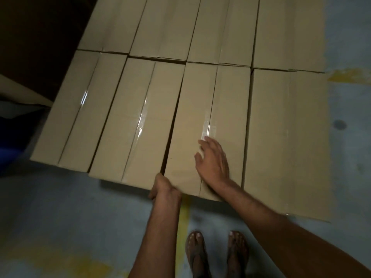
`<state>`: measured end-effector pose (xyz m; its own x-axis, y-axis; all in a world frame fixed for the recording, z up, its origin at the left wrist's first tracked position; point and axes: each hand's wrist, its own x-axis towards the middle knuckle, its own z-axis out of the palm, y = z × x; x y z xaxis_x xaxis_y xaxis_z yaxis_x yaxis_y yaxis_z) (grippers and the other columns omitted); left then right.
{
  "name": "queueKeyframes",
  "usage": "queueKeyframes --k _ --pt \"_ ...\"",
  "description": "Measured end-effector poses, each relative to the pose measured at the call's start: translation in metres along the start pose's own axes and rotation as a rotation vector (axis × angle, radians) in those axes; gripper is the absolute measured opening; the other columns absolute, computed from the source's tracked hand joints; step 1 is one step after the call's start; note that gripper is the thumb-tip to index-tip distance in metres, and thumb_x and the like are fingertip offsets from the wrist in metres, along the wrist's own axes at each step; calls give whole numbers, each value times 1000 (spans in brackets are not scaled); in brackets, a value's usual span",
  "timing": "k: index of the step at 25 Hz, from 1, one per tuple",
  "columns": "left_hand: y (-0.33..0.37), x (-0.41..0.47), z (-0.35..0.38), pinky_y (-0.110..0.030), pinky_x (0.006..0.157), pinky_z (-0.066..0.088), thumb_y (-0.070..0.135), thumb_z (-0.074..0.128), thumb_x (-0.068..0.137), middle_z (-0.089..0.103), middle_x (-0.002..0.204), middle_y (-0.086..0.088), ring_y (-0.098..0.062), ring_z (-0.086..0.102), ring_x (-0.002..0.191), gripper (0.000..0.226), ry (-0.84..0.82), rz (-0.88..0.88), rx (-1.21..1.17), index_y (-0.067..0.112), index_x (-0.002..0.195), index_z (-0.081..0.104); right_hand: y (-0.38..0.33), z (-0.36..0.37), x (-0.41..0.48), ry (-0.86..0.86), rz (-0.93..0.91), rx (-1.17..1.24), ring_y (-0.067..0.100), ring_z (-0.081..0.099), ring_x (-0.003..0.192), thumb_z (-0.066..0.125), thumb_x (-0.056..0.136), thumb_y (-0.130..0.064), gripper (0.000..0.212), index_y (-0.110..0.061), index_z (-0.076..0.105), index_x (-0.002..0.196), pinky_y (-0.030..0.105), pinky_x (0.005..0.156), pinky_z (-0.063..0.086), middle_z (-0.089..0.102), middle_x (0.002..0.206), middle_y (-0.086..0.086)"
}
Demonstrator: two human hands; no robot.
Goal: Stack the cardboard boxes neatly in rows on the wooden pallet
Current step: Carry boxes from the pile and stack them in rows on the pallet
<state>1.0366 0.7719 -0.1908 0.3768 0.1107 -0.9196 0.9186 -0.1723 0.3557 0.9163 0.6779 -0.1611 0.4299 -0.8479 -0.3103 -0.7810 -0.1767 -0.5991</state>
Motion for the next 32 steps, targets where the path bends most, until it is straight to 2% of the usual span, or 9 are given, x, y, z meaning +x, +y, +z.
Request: queueKeyframes --k 4,6,8,12,15,19,23,27,32 --pt "48 3 -40 -48 86 53 42 57 86 36 160 -16 -37 44 140 80 192 79 -16 9 155 34 -66 29 -18 -142 -9 172 27 58 123 62 93 -15 37 -14 66 130 35 106 46 62 135 8" --pt "72 -4 -51 -45 110 37 31 64 87 26 161 -19 -40 34 143 78 367 210 124 6 153 30 -98 53 -32 -175 234 342 24 67 106 65 88 -16 19 -18 72 106 31 91 53 72 113 5" --pt "104 0 -69 -41 110 32 20 68 86 27 156 -19 -41 36 138 73 492 302 171 6 149 33 -125 76 -55 -159 686 651 29 73 96 69 89 -21 7 -16 69 84 31 77 55 75 91 6" --pt "139 38 -100 -50 117 37 43 55 102 32 160 -25 -41 39 143 76 211 151 289 -4 155 27 -161 124 -75 -316 1274 1411 29 60 119 72 94 -41 46 -13 56 127 42 100 50 57 137 18" --pt "161 63 -90 -58 95 54 36 68 98 59 135 -19 -36 64 108 62 42 71 107 -4 140 48 -171 137 -46 -55 1309 1656 37 46 138 73 95 -34 60 -7 51 144 42 107 44 43 150 26" --pt "158 69 -83 -61 96 53 13 66 99 61 133 -26 -36 63 103 46 -37 69 127 -5 138 50 -172 147 -24 97 1367 1660 37 46 141 59 104 -28 49 -1 49 144 44 115 40 47 149 28" --pt "166 67 -88 -55 97 55 15 75 90 62 132 -21 -37 66 111 50 -13 89 238 -2 132 54 -175 145 -30 67 1371 1609 36 49 139 55 107 -26 48 -1 46 147 45 115 40 49 150 26" --pt "195 65 -96 -30 92 46 5 71 82 32 147 -18 -32 53 110 66 188 292 399 7 139 39 -201 142 -34 -84 1407 1491 30 55 133 52 105 -16 29 5 59 124 44 111 44 59 140 19" --pt "244 69 -119 -43 98 51 6 66 87 48 133 -20 -37 61 109 41 164 598 433 7 126 53 -265 171 -33 -289 1354 1432 28 55 133 51 104 -17 20 -1 63 100 41 109 42 61 138 16"
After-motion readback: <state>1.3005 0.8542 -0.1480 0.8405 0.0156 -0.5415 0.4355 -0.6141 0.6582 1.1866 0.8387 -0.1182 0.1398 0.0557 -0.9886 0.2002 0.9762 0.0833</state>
